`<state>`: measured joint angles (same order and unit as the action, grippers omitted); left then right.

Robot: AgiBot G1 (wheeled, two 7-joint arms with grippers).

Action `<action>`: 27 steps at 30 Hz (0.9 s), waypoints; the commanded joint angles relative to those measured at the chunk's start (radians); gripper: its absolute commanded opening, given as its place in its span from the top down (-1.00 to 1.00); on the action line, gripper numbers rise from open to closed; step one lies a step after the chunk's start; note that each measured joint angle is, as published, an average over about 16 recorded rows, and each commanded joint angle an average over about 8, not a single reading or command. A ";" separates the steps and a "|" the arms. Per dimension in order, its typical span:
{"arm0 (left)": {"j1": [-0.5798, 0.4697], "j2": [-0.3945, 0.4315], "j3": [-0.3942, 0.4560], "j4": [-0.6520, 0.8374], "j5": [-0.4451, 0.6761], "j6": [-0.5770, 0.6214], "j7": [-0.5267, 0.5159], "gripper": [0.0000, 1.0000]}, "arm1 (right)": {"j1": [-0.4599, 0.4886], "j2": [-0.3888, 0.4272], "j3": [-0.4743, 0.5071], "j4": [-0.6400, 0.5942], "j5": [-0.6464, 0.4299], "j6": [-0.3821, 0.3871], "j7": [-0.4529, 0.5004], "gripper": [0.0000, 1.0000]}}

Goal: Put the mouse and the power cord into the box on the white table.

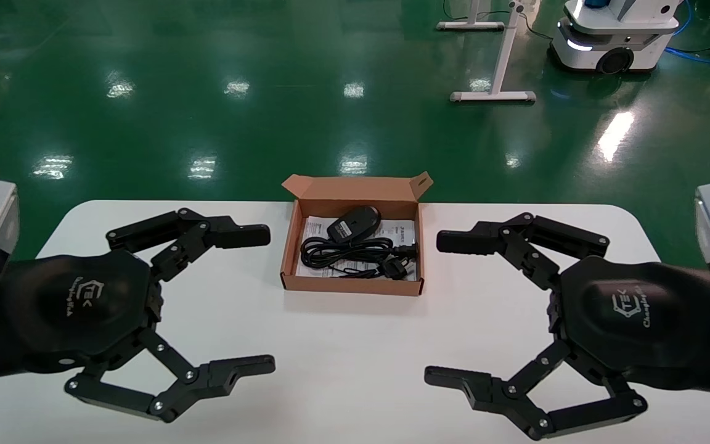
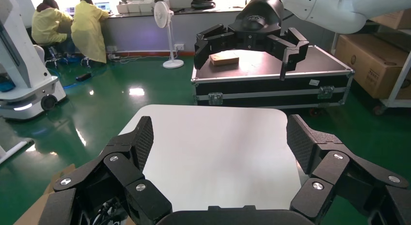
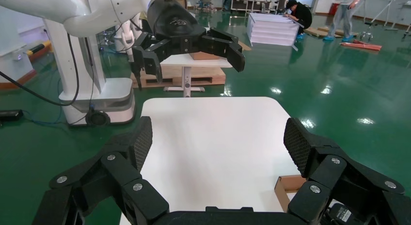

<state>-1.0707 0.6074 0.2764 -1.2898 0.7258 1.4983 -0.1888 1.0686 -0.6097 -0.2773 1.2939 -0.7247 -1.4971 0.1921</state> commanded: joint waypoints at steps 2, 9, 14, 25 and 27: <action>-0.002 0.002 0.001 0.003 0.002 -0.001 0.001 -1.00 | 0.002 0.000 -0.001 -0.003 -0.002 0.000 -0.001 -1.00; -0.003 0.004 0.003 0.006 0.004 -0.003 0.002 -1.00 | 0.003 -0.001 -0.001 -0.006 -0.003 0.001 -0.003 -1.00; -0.004 0.005 0.004 0.007 0.005 -0.003 0.003 -1.00 | 0.004 -0.001 -0.001 -0.007 -0.004 0.001 -0.003 -1.00; -0.005 0.006 0.004 0.009 0.006 -0.004 0.003 -1.00 | 0.005 -0.001 -0.002 -0.009 -0.005 0.002 -0.004 -1.00; -0.005 0.006 0.005 0.009 0.006 -0.004 0.004 -1.00 | 0.005 -0.001 -0.002 -0.009 -0.005 0.002 -0.004 -1.00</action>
<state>-1.0757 0.6131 0.2810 -1.2808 0.7322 1.4938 -0.1852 1.0735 -0.6110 -0.2794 1.2850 -0.7297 -1.4952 0.1884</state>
